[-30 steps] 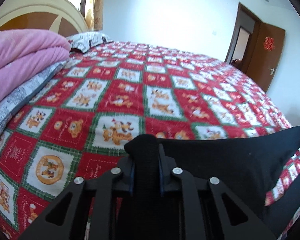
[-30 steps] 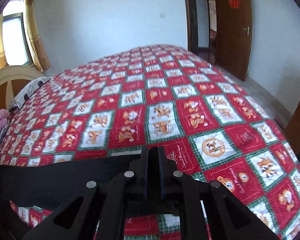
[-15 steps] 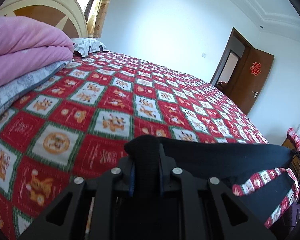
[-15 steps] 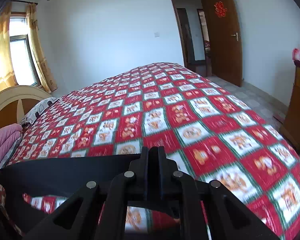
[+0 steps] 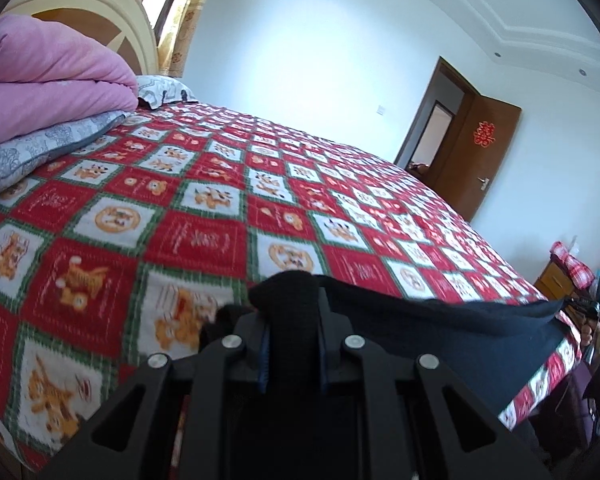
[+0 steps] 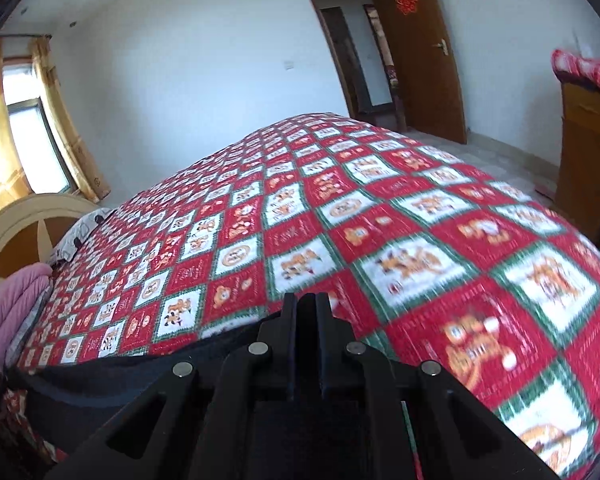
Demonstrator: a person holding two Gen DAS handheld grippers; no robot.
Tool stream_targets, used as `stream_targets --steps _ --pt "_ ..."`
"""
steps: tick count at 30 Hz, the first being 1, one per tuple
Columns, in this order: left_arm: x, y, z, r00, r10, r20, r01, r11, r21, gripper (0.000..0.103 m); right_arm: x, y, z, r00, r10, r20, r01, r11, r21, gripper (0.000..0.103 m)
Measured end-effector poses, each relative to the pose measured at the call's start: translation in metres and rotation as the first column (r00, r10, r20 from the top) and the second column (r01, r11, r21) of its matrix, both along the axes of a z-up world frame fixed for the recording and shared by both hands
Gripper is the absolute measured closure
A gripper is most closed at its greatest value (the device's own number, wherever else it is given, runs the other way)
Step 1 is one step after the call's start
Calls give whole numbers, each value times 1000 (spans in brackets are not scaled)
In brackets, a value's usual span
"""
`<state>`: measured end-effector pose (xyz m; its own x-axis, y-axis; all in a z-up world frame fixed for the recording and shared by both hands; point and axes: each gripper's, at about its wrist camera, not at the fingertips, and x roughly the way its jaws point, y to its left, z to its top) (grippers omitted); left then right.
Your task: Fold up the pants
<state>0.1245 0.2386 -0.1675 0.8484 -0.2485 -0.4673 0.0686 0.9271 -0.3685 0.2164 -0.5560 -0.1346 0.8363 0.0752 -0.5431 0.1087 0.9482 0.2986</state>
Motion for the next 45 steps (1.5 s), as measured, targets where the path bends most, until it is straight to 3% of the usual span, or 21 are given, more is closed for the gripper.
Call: stream_targets --steps 19,22,23,25,26,32,37,39,41,43,45 --pt "-26 -9 -32 996 -78 -35 80 995 66 82 -39 -10 -33 997 -28 -75 28 1000 1 94" --pt "-29 -7 -33 997 -64 -45 68 993 99 70 -43 -10 -32 997 -14 -79 13 1000 -10 93" --pt "-31 -5 -33 997 -59 -49 64 992 109 61 -44 -11 -31 997 -15 -80 14 1000 -8 92" --pt "-36 0 -32 998 -41 -55 48 990 133 44 -47 -14 -29 996 -38 -85 37 999 -11 76" --pt "-41 5 -31 998 -30 -53 38 989 144 35 -49 -15 -27 995 -55 -85 54 998 -21 73" --pt "-55 9 -28 997 -40 -65 53 976 210 31 -74 -1 -3 980 -195 -34 189 973 -135 72" --pt "-57 -3 -29 997 -28 -65 48 944 327 24 -84 67 22 995 -90 48 99 966 -238 71" --pt "-54 -4 -30 997 -31 -70 52 943 329 24 -82 101 26 998 -17 54 31 965 -261 69" --pt "-53 -3 -31 997 -31 -69 51 950 308 24 -76 144 22 994 109 19 -101 963 -249 68" --pt "-54 -3 -31 997 -45 -69 64 954 293 24 -68 196 11 969 246 -34 -246 935 -255 68" --pt "-59 -9 -29 995 -77 -67 94 945 314 24 -65 251 -4 923 377 -78 -383 881 -277 68"
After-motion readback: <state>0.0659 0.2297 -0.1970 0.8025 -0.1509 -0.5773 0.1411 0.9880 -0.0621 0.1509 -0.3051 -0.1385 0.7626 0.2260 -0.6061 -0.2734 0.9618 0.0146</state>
